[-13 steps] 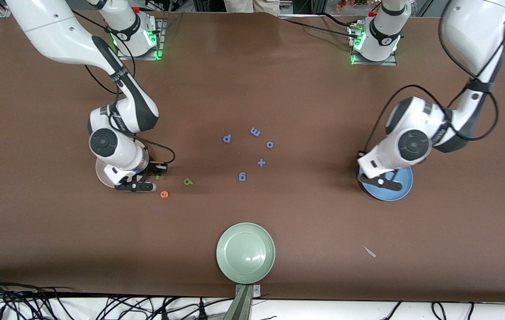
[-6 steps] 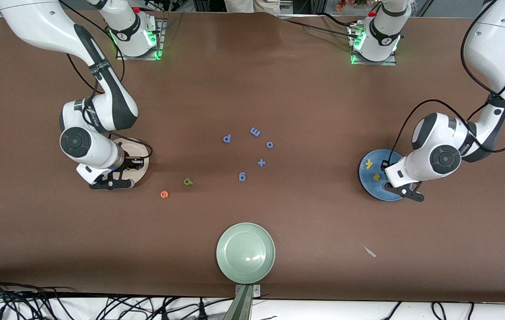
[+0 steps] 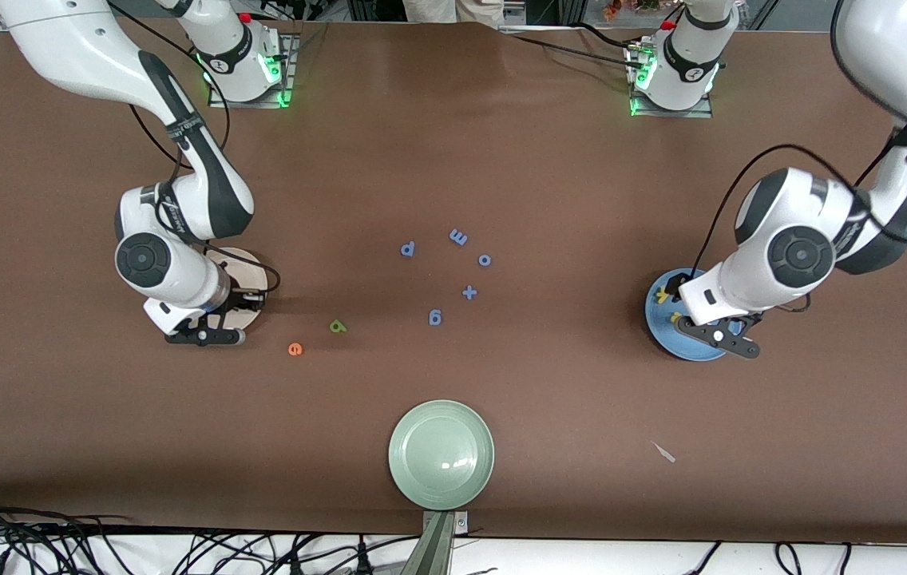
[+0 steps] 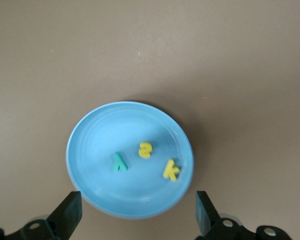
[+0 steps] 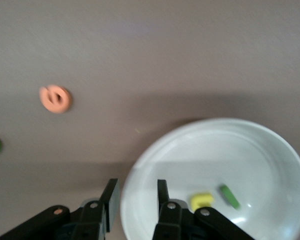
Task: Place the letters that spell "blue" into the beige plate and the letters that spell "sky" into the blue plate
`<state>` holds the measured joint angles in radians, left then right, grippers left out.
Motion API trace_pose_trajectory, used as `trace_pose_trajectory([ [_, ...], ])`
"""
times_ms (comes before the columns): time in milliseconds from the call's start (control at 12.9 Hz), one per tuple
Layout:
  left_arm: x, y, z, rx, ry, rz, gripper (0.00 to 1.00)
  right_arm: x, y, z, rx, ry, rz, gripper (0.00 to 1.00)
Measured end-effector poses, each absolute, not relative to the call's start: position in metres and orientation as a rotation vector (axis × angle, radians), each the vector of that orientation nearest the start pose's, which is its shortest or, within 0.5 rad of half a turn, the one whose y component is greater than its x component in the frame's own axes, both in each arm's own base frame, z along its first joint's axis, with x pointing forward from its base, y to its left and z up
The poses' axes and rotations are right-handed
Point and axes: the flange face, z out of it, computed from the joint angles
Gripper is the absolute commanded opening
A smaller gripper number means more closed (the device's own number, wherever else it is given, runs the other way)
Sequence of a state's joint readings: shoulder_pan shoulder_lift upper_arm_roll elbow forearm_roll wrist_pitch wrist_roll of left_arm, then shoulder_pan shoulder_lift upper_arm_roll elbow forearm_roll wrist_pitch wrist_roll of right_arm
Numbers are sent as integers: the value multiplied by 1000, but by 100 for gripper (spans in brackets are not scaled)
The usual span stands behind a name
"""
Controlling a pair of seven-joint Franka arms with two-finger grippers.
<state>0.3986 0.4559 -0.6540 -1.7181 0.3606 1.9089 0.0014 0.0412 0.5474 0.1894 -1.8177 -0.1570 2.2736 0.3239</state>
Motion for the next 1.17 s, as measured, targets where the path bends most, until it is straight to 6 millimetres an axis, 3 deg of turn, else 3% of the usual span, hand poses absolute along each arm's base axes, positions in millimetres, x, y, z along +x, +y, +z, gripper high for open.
trace_pose_trajectory([
  [233,640,-88,448,-3105,444,157,100,655,178,222,-3147,68,58,43],
  [466,650,-68,518,-3106,424,32,100,667,187,202,-3130,89,41,46],
  [932,658,-41,554,-3090,443,-71,100,669,193,186,-3113,104,10,45],
  [1165,654,-39,574,-3101,289,-102,100,668,198,183,-3107,98,-6,44],
])
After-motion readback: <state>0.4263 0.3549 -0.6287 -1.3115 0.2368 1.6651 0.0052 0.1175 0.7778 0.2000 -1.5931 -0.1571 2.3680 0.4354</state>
